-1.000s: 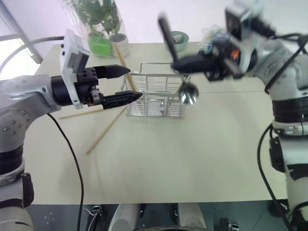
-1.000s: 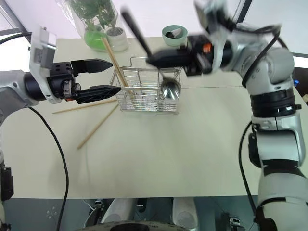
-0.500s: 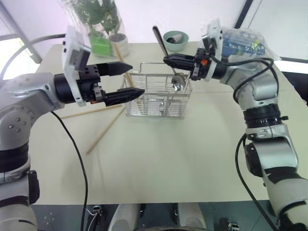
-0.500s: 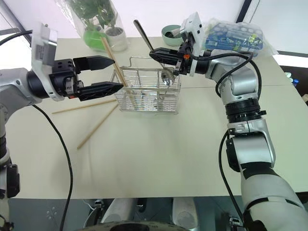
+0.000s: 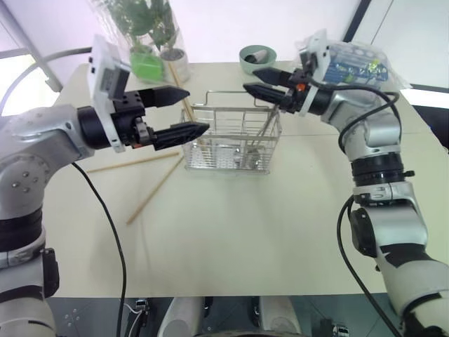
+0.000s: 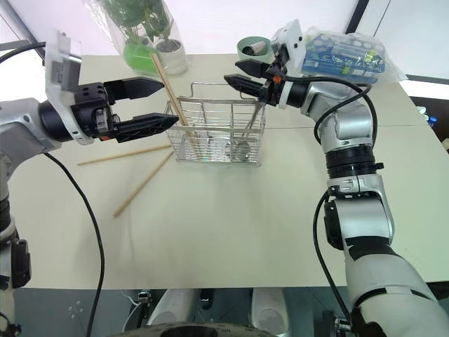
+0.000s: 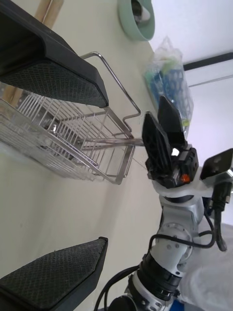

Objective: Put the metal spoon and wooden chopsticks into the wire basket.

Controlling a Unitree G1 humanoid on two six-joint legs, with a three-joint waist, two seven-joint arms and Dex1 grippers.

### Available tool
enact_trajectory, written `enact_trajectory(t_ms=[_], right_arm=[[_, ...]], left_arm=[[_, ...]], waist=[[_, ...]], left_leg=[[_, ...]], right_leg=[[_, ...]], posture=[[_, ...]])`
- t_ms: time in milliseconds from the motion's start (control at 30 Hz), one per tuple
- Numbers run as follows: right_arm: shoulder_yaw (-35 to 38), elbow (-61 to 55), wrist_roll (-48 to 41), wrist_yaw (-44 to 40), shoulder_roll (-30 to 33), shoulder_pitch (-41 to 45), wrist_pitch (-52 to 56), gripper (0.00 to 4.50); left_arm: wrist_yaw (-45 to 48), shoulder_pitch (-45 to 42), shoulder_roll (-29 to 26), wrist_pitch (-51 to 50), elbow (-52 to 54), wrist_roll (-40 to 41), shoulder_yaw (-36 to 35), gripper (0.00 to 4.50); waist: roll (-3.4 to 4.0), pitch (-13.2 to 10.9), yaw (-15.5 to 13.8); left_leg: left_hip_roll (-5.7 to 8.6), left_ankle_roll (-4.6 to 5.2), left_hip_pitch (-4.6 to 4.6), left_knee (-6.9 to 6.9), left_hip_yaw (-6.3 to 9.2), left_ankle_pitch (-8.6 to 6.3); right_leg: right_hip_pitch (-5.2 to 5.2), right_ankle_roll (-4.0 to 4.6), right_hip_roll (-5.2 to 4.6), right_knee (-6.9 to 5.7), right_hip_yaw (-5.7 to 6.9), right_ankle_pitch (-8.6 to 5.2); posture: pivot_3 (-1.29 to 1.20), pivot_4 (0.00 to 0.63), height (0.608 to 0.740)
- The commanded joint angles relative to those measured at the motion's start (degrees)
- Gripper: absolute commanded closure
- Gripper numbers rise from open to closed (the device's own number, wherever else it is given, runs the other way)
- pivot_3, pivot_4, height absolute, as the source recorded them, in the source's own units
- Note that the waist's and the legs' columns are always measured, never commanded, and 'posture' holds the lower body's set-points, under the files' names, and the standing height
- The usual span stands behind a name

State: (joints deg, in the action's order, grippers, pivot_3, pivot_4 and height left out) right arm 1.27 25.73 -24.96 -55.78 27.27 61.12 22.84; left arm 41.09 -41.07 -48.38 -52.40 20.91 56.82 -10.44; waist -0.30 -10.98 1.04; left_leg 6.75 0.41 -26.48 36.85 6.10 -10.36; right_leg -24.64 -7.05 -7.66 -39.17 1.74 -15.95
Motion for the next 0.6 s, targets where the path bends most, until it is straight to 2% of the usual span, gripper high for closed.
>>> enact_trajectory(t_ms=[33,167,300,433,500,600], right_arm=[[4.9,-5.2,-4.0,1.2,1.3,1.0,3.9,2.14],[12.9,-9.9,-14.2,2.0,4.4,3.8,14.7,2.14],[16.8,-18.1,-24.1,-1.0,9.0,1.7,24.8,2.14],[16.1,-30.8,-28.0,-6.4,15.4,-8.6,28.9,2.14],[15.6,-36.1,-27.5,-6.8,17.4,-14.8,28.3,2.14],[16.4,-43.2,-27.6,-5.9,18.5,-24.3,27.6,2.14]], left_arm=[[-0.6,-0.7,-0.6,0.9,-0.1,-0.2,-3.0,0.00],[-1.1,0.6,-2.6,1.2,-2.8,-2.4,-5.1,0.00],[0.8,4.9,-6.7,0.1,-4.1,-5.0,-5.4,0.00],[1.8,12.4,-10.4,0.6,-3.6,-9.4,-5.3,0.00],[1.0,15.9,-12.0,0.5,-3.5,-12.2,-5.0,0.00],[0.4,21.5,-12.3,-1.7,0.4,-11.7,-6.6,0.00]], waist=[[0.00,0.0,0.0],[0.00,0.0,-0.1],[0.01,0.0,-0.2],[-0.04,0.0,-0.1],[-0.03,0.0,-0.2],[-0.02,0.0,-0.2]], left_leg=[[0.00,0.00,0.00,0.00,0.00,0.00],[0.00,0.00,0.00,0.00,0.00,0.00],[0.00,0.03,-0.01,-0.06,0.00,-0.02],[-0.06,0.04,0.03,-0.14,0.00,-0.04],[-0.06,0.03,0.02,-0.15,-0.01,-0.04],[-0.07,0.01,-0.01,-0.15,-0.06,-0.06]], right_leg=[[0.00,0.00,0.00,0.00,0.00,0.00],[0.00,0.00,-0.01,0.00,0.00,0.00],[-0.02,0.02,-0.04,0.02,-0.01,-0.01],[0.02,0.14,-0.07,0.10,-0.01,-0.08],[0.01,0.23,-0.10,0.13,-0.02,-0.13],[-0.01,0.26,-0.15,0.19,-0.04,-0.14]], posture=[[0.00,0.150,0.687],[0.00,0.150,0.687],[0.00,0.150,0.687],[0.00,0.150,0.687],[0.00,0.150,0.687],[0.00,0.150,0.687]])
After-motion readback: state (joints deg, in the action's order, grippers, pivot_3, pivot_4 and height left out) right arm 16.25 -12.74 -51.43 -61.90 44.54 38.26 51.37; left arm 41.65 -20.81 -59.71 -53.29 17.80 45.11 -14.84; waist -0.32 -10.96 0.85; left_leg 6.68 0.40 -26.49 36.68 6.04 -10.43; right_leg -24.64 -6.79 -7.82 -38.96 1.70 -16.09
